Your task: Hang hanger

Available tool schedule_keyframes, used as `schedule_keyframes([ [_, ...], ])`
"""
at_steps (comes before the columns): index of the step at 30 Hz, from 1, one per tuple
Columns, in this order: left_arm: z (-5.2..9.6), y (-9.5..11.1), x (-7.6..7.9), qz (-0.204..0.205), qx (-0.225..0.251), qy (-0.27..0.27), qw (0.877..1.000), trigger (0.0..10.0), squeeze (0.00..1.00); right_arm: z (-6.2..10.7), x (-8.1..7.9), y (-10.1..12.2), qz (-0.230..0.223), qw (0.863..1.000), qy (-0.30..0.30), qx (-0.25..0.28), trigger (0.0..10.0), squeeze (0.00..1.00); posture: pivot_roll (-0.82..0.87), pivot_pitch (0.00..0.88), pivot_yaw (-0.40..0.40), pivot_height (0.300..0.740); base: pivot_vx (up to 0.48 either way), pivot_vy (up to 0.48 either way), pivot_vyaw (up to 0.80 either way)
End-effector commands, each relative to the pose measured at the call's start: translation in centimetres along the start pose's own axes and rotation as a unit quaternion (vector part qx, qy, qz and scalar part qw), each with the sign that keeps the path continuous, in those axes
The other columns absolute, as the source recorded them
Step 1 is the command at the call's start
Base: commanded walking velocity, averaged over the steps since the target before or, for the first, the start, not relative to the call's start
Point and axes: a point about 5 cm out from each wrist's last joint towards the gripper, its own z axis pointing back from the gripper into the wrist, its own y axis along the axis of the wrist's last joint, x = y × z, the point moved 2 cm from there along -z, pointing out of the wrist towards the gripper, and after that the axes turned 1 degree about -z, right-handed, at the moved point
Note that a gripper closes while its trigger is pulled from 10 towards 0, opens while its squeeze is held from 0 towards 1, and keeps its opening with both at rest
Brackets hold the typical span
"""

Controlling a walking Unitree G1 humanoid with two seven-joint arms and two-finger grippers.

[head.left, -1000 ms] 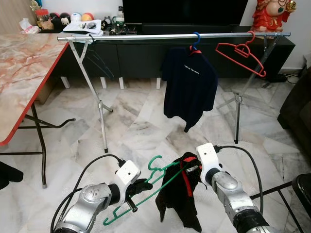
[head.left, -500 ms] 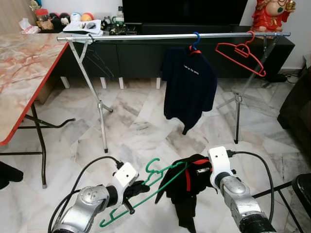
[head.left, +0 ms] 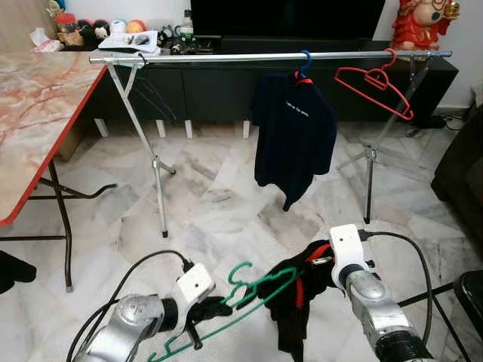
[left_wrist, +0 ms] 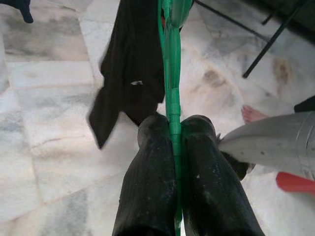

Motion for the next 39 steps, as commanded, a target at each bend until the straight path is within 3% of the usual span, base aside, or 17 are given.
schedule_keyframes([
  [1,0.1,-0.8,0.0,-0.001,-0.02,0.0,1.0,10.0,0.0,-0.1,0.3,1.1,0.001,1.0,-0.008,0.021,10.0,0.0,0.03,0.113,-0.026,0.74,0.0,0.0,0.0],
  [7,-0.3,0.0,-1.5,-0.007,0.0,0.068,0.998,10.0,0.0,-0.1,-0.3,1.3,-0.004,1.0,0.005,0.027,10.0,0.0,0.03,0.115,-0.025,0.74,0.0,0.0,0.0],
  [13,-0.5,0.8,-1.8,0.011,0.031,0.087,0.996,10.0,0.0,0.0,-0.9,1.0,-0.007,1.0,0.016,0.025,10.0,0.0,0.02,0.116,-0.025,0.74,0.0,0.0,0.0],
  [22,-0.9,1.3,-1.4,0.027,0.053,0.069,0.996,10.0,0.0,0.1,-2.9,1.7,0.0,0.996,0.082,0.04,10.0,0.0,0.03,0.117,-0.025,0.74,0.0,0.0,0.0],
  [32,-1.1,1.7,-1.1,0.022,0.058,0.063,0.996,10.0,0.0,0.4,-3.1,2.8,-0.002,0.993,0.102,0.055,10.0,0.0,0.02,0.114,-0.023,0.74,0.0,0.0,0.0],
  [39,-1.3,1.8,-1.3,0.02,0.059,0.07,0.996,10.0,0.0,1.3,-3.8,4.9,-0.058,0.985,0.134,0.097,10.0,0.0,0.02,0.106,-0.021,0.74,0.0,0.0,0.0],
])
